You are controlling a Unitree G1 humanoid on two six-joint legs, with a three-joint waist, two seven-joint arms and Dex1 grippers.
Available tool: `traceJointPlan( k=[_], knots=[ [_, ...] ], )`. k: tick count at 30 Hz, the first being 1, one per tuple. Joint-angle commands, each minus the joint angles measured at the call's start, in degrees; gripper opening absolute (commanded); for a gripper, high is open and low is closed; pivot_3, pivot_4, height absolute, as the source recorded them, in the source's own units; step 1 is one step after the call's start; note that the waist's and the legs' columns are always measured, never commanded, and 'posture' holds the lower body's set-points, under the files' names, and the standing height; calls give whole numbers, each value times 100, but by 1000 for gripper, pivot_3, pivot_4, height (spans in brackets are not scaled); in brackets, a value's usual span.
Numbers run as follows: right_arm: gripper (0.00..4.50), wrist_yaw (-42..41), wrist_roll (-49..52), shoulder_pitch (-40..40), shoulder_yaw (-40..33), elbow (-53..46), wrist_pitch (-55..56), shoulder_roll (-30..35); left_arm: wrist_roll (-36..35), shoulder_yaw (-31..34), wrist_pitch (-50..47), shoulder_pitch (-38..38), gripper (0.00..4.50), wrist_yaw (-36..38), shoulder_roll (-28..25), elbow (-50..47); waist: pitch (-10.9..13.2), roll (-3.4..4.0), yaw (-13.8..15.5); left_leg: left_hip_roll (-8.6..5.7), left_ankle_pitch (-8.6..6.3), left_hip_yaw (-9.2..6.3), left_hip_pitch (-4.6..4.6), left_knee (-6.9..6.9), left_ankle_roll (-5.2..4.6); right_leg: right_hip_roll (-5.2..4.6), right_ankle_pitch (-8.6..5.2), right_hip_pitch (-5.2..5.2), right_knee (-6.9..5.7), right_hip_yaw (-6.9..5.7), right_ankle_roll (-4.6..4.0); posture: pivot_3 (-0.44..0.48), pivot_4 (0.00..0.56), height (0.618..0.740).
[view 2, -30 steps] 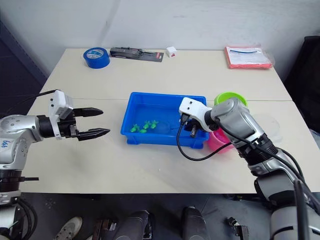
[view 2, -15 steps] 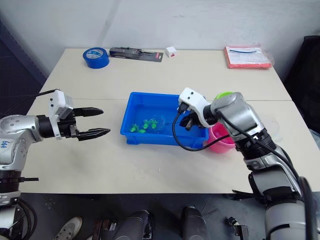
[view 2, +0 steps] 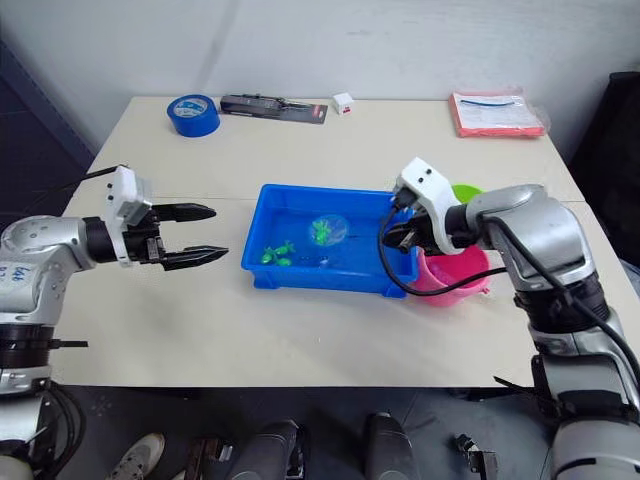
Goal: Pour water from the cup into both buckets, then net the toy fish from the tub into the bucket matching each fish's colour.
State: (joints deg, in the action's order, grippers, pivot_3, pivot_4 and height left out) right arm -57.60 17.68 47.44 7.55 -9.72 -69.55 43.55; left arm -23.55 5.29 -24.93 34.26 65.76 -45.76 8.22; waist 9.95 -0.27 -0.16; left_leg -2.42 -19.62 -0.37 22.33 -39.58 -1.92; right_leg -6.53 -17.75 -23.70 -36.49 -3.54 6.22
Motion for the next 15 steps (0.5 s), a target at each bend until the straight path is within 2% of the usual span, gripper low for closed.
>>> traceJointPlan(
  k=[1,8,11,15],
  knots=[
    [797,87,402,-221,-861,-486,-89,232,75,-122,240,310,4500,127,97,190,0,0,7,-1,0,0,0,0,0,1,0,0,0,-1,0,0,150,737],
    [797,435,694,-782,-2349,-384,-11,934,236,-404,560,898,4500,275,445,760,0,0,27,-4,0,4,1,-2,-1,0,0,2,0,-4,0,0,150,737],
    [797,632,564,-1062,-2503,-169,290,1257,304,-479,683,1084,4500,347,576,1007,0,0,24,-4,0,5,1,-1,-1,0,0,2,1,-3,0,0,150,737],
    [797,995,357,-1297,-2624,97,758,1375,409,-572,859,1299,4500,453,740,1309,0,0,4,3,0,22,-6,5,-1,1,0,1,1,-1,0,0,150,737]
  ],
)
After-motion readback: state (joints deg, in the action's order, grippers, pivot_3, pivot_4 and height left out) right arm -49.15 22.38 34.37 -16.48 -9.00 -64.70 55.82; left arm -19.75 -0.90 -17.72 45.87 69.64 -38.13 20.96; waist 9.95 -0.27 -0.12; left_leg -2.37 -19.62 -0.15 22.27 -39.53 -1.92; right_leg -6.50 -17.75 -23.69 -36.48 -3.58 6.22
